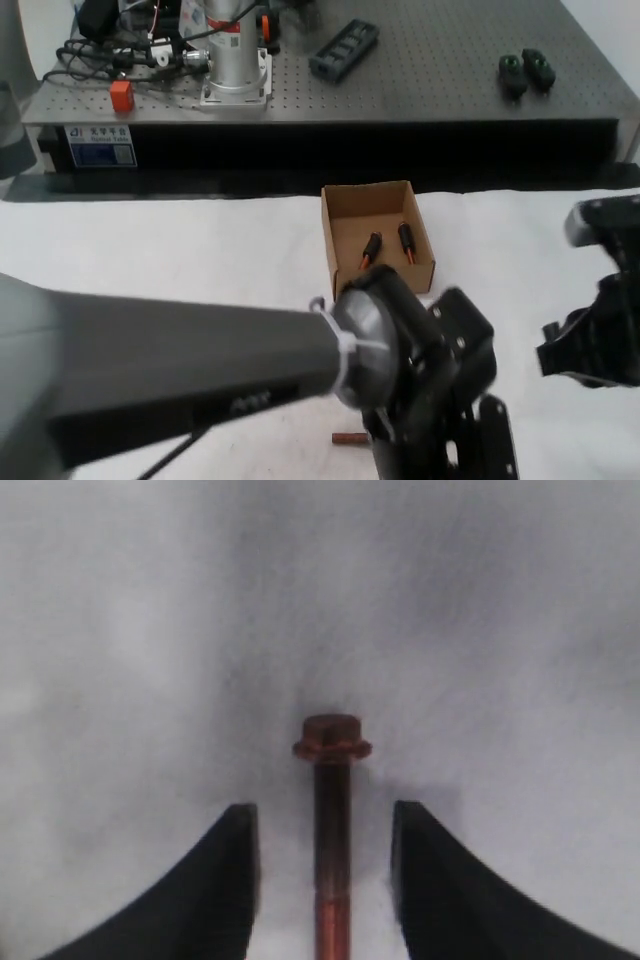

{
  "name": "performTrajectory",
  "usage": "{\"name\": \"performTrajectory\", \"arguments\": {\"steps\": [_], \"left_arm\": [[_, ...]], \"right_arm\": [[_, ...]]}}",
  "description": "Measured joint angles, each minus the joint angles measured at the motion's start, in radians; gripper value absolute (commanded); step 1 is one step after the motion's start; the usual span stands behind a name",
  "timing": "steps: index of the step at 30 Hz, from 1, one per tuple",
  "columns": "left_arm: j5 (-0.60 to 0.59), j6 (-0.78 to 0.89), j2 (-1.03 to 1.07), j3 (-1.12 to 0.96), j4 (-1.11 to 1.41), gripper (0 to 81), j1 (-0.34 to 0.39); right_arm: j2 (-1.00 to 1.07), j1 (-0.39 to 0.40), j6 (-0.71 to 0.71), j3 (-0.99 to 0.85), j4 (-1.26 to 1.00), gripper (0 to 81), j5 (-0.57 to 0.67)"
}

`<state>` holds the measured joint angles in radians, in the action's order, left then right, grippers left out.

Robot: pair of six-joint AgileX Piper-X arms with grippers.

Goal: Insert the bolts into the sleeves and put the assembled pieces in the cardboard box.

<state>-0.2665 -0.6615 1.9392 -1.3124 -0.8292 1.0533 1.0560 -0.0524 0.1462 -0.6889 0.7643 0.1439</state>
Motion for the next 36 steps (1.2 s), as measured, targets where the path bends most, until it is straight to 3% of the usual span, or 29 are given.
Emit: {"name": "performTrajectory", "arguments": {"steps": [4, 6, 10, 15, 20, 24, 30, 31, 32, 36], "left_arm": [[0.000, 0.000, 0.019, 0.000, 0.002, 31.1, 0.015], [0.008, 0.000, 0.031, 0.000, 0.010, 26.8, 0.018], [0.019, 0.000, 0.035, 0.000, 0.023, 0.9, 0.018], [0.033, 0.067, 0.035, 0.000, 0.039, 0.7, 0.018], [0.122, 0.213, 0.012, 0.004, 0.064, 0.7, 0.007], [0.117, 0.391, -0.114, 0.043, 0.151, 0.7, -0.095], [-0.123, 0.748, -0.456, 0.221, 0.563, 0.7, -0.328], [-0.190, 0.871, -0.528, 0.287, 0.717, 0.7, -0.378], [-0.226, 0.931, -0.555, 0.318, 0.796, 0.7, -0.392], [-0.360, 1.124, -0.588, 0.404, 1.009, 0.7, -0.408]], "right_arm": [[-0.033, -0.027, 0.000, 0.000, 0.009, 2.1, 0.021], [-0.040, -0.033, 0.000, 0.000, 0.013, 2.1, 0.028], [-0.053, -0.038, 0.000, 0.000, 0.031, 2.1, 0.039], [-0.056, -0.038, -0.004, 0.000, 0.034, 2.1, 0.041], [-0.127, -0.038, -0.012, 0.013, 0.035, 2.1, 0.115], [-0.248, -0.038, -0.027, 0.050, 0.035, 2.1, 0.226], [-0.387, 0.042, -0.146, 0.189, 0.023, 2.1, 0.498], [-0.410, 0.096, -0.197, 0.243, -0.023, 2.1, 0.583], [-0.410, 0.102, -0.204, 0.243, -0.023, 2.1, 0.583], [-0.398, 0.270, -0.391, 0.298, -0.295, 2.1, 0.630]]}}
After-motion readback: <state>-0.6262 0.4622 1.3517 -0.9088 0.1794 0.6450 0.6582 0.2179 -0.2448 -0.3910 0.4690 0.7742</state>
